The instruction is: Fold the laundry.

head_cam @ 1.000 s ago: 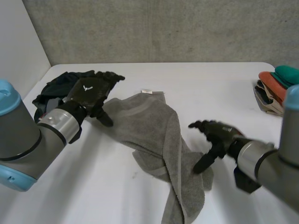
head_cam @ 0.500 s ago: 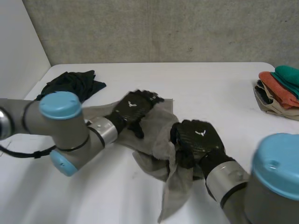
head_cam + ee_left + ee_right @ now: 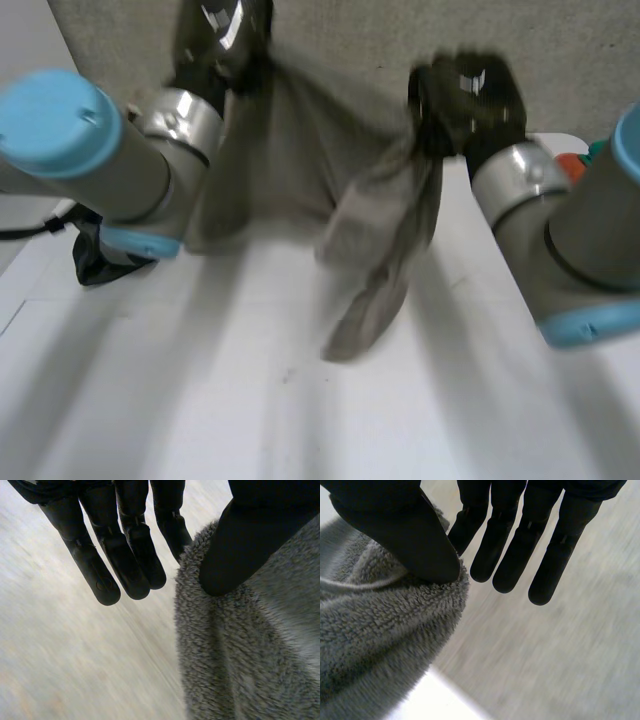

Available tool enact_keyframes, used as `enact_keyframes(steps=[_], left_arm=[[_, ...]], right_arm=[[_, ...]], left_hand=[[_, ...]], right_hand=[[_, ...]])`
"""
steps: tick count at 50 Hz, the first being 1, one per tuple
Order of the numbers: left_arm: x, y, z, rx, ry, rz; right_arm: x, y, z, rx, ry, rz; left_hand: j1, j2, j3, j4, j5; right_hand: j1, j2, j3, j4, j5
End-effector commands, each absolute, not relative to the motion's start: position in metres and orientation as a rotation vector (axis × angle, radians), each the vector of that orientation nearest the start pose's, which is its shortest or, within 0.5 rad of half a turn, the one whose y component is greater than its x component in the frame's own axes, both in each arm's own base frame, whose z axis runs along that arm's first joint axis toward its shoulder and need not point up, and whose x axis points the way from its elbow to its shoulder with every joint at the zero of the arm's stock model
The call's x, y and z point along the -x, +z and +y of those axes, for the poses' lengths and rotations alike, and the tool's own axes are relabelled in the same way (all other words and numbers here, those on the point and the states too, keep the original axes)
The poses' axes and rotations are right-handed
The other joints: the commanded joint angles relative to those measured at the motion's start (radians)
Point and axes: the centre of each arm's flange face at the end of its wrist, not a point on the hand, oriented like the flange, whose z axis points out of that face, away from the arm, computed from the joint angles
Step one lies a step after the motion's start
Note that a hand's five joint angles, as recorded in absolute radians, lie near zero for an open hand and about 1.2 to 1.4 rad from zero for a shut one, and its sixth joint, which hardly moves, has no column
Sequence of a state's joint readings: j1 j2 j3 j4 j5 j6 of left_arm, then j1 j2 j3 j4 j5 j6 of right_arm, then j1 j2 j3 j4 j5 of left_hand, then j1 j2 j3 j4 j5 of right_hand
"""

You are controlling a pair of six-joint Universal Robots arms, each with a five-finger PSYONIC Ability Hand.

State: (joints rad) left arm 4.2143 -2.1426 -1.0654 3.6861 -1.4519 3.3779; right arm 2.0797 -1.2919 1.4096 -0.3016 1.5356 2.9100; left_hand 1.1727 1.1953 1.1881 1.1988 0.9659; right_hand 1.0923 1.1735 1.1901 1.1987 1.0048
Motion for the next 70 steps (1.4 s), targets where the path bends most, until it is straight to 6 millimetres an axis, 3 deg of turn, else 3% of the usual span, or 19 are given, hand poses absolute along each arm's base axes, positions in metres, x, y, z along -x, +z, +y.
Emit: enact_keyframes(steps=[1,5,6,8,12,13,17,20,24,26,27,28,31,35,43,47,51,59,70], left_arm=[[0.337,0.361,-0.316,-0.724,-3.048,1.460],[0.324,0.352,-0.303,-0.694,-2.918,1.494],[0.321,0.347,-0.300,-0.697,-2.889,1.518],[0.317,0.334,-0.292,-0.710,-2.824,1.595],[0.314,0.290,-0.257,-0.808,-2.690,1.871],[0.317,0.268,-0.241,-0.875,-2.630,1.984],[0.324,0.217,-0.203,-1.032,-2.468,2.195],[0.323,0.185,-0.182,-1.086,-2.315,2.314],[0.316,0.164,-0.167,-1.103,-2.142,2.414],[0.314,0.161,-0.164,-1.105,-2.096,2.445],[0.312,0.162,-0.162,-1.100,-2.061,2.470],[0.311,0.163,-0.161,-1.099,-2.044,2.486],[0.305,0.174,-0.163,-1.082,-2.010,2.516],[0.296,0.197,-0.176,-1.017,-2.058,2.504],[0.274,0.230,-0.213,-0.926,-2.201,2.449],[0.267,0.230,-0.228,-1.003,-2.211,2.480],[0.267,0.218,-0.239,-1.163,-2.157,2.553],[0.274,0.194,-0.267,-1.359,-2.005,2.566],[0.297,0.159,-0.296,-1.552,-1.840,2.520]], right_arm=[[-0.338,0.356,-0.281,0.652,-2.484,1.239],[-0.338,0.351,-0.292,0.655,-2.510,1.208],[-0.337,0.336,-0.297,0.685,-2.475,1.269],[-0.337,0.329,-0.298,0.705,-2.455,1.294],[-0.331,0.289,-0.307,0.811,-2.331,1.451],[-0.329,0.269,-0.309,0.860,-2.263,1.519],[-0.324,0.221,-0.310,0.974,-2.088,1.676],[-0.319,0.186,-0.306,1.073,-1.959,1.813],[-0.306,0.158,-0.302,1.223,-1.849,1.964],[-0.301,0.154,-0.301,1.262,-1.820,2.004],[-0.299,0.153,-0.300,1.275,-1.810,2.018],[-0.296,0.153,-0.300,1.278,-1.798,2.044],[-0.291,0.161,-0.300,1.227,-1.802,2.076],[-0.281,0.186,-0.299,1.077,-1.853,2.088],[-0.250,0.236,-0.293,0.705,-1.892,2.055],[-0.238,0.239,-0.289,0.673,-1.875,2.093],[-0.225,0.228,-0.288,0.777,-1.845,2.182],[-0.213,0.182,-0.294,1.150,-1.715,2.266],[-0.209,0.138,-0.314,1.106,-1.683,2.289]], left_hand=[[0.224,0.201,0.208,0.197,0.256],[0.224,0.201,0.208,0.197,0.256],[0.224,0.201,0.208,0.197,0.256],[0.224,0.201,0.208,0.197,0.256],[0.224,0.201,0.208,0.197,0.256],[0.224,0.201,0.208,0.197,0.256],[0.224,0.201,0.208,0.197,0.256],[0.224,0.201,0.208,0.197,0.256],[0.209,0.187,0.194,0.183,0.242],[-0.007,-0.030,-0.022,-0.033,0.025],[-0.316,-0.339,-0.331,-0.342,-0.284],[-0.462,-0.484,-0.477,-0.488,-0.429],[-0.691,-0.714,-0.707,-0.718,-0.659],[-0.955,-0.978,-0.971,-0.981,-0.923],[-0.968,-0.991,-0.984,-0.994,-0.936],[-0.895,-0.917,-0.910,-0.921,-0.862],[-0.807,-0.829,-0.822,-0.833,-0.774],[-0.733,-0.756,-0.749,-0.759,-0.701],[-0.689,-0.712,-0.705,-0.715,-0.657]], right_hand=[[0.304,0.223,0.206,0.198,0.217],[0.304,0.223,0.206,0.198,0.217],[0.304,0.223,0.206,0.198,0.217],[0.304,0.223,0.206,0.198,0.217],[0.304,0.223,0.206,0.198,0.217],[0.304,0.223,0.206,0.198,0.217],[0.304,0.223,0.206,0.198,0.217],[0.304,0.223,0.206,0.198,0.217],[0.304,0.223,0.206,0.198,0.217],[0.286,0.205,0.188,0.180,0.199],[0.167,0.086,0.069,0.060,0.080],[-0.087,-0.168,-0.185,-0.194,-0.174],[-0.622,-0.703,-0.719,-0.728,-0.709],[-0.918,-0.999,-1.016,-1.024,-1.005],[-0.918,-0.999,-1.016,-1.024,-1.005],[-0.918,-0.999,-1.016,-1.024,-1.005],[-0.847,-0.929,-0.945,-0.954,-0.934],[-0.630,-0.712,-0.728,-0.737,-0.717],[-0.595,-0.676,-0.693,-0.701,-0.682]])
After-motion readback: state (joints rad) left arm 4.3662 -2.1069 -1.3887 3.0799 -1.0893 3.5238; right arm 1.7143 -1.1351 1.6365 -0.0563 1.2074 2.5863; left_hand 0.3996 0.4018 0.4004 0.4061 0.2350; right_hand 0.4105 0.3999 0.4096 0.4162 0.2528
